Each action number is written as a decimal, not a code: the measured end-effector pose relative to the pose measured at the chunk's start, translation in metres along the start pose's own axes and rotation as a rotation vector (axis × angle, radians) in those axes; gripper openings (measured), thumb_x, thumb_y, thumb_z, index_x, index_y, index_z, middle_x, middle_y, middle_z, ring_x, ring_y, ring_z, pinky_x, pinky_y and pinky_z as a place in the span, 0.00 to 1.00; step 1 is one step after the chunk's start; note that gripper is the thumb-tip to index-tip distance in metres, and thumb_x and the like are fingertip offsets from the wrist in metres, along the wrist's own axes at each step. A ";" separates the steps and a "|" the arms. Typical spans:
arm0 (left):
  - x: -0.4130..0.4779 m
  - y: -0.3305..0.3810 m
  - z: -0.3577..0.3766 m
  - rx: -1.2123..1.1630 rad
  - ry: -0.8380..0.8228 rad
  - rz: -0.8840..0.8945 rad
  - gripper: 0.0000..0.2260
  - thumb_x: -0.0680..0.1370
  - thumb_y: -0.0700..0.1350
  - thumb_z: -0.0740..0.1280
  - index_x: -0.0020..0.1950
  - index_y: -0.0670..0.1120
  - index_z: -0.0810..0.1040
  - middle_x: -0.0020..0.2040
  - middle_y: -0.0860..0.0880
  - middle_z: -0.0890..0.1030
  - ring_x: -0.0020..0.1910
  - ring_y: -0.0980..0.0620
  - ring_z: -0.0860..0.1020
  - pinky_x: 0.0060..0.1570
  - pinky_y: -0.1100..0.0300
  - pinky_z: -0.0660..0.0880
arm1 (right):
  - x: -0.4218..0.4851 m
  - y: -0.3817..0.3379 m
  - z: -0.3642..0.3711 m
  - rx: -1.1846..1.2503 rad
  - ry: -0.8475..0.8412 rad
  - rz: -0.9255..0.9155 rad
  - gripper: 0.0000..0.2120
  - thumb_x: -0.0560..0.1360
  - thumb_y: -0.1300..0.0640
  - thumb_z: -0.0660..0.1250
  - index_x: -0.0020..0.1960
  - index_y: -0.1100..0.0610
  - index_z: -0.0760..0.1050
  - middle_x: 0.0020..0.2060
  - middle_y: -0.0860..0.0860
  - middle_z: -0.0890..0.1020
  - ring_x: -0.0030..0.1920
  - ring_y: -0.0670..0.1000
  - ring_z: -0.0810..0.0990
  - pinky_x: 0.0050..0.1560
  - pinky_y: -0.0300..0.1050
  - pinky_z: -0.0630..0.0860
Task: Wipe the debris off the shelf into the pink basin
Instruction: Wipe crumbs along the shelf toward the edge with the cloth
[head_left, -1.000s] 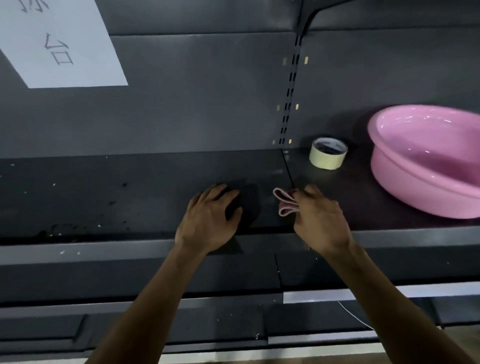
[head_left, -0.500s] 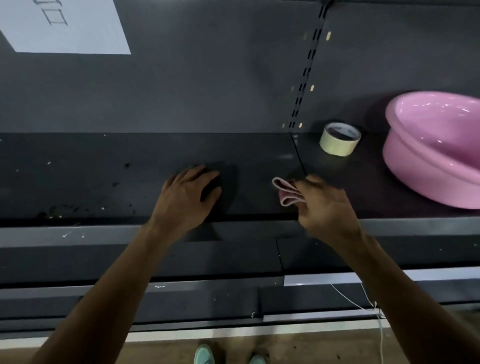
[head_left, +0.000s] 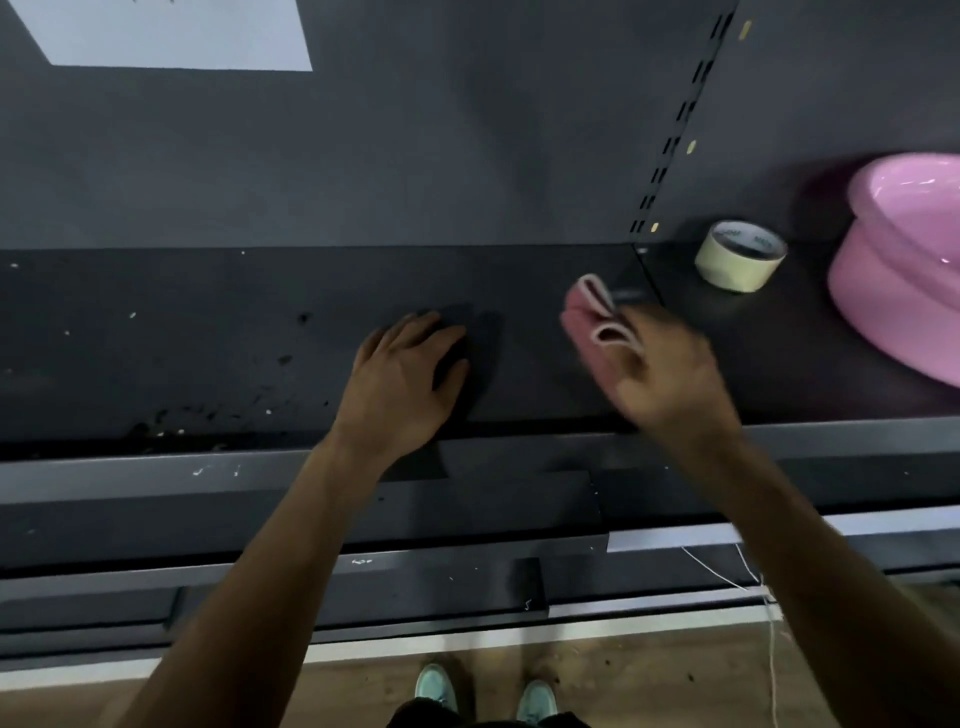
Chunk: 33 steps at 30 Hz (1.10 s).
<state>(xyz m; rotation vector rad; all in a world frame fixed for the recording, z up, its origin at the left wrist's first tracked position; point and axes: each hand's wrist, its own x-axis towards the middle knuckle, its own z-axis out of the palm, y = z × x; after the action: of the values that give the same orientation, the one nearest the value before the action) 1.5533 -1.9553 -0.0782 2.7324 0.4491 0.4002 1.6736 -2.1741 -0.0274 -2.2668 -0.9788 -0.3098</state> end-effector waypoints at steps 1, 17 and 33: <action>-0.001 0.002 0.001 0.017 0.014 0.009 0.19 0.81 0.53 0.61 0.71 0.52 0.72 0.74 0.48 0.69 0.74 0.47 0.64 0.73 0.48 0.57 | 0.002 0.006 -0.011 -0.045 -0.017 0.027 0.16 0.79 0.40 0.62 0.44 0.53 0.74 0.36 0.48 0.77 0.35 0.49 0.75 0.36 0.40 0.64; -0.003 -0.008 -0.010 0.048 -0.051 0.058 0.20 0.81 0.55 0.57 0.73 0.55 0.69 0.76 0.50 0.66 0.75 0.49 0.61 0.73 0.49 0.56 | -0.025 -0.043 0.065 -0.221 0.064 -0.021 0.11 0.76 0.46 0.70 0.45 0.53 0.78 0.33 0.47 0.79 0.31 0.50 0.78 0.32 0.41 0.67; -0.007 -0.017 -0.007 0.069 0.008 0.049 0.19 0.82 0.53 0.56 0.72 0.51 0.71 0.73 0.49 0.69 0.74 0.48 0.64 0.72 0.45 0.60 | -0.006 0.016 -0.021 -0.254 0.028 0.299 0.22 0.78 0.39 0.58 0.42 0.58 0.72 0.33 0.57 0.76 0.37 0.64 0.76 0.39 0.46 0.67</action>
<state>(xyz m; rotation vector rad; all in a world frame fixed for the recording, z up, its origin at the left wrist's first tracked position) 1.5406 -1.9407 -0.0799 2.8141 0.4066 0.4163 1.6819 -2.1990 -0.0217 -2.5893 -0.6000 -0.3503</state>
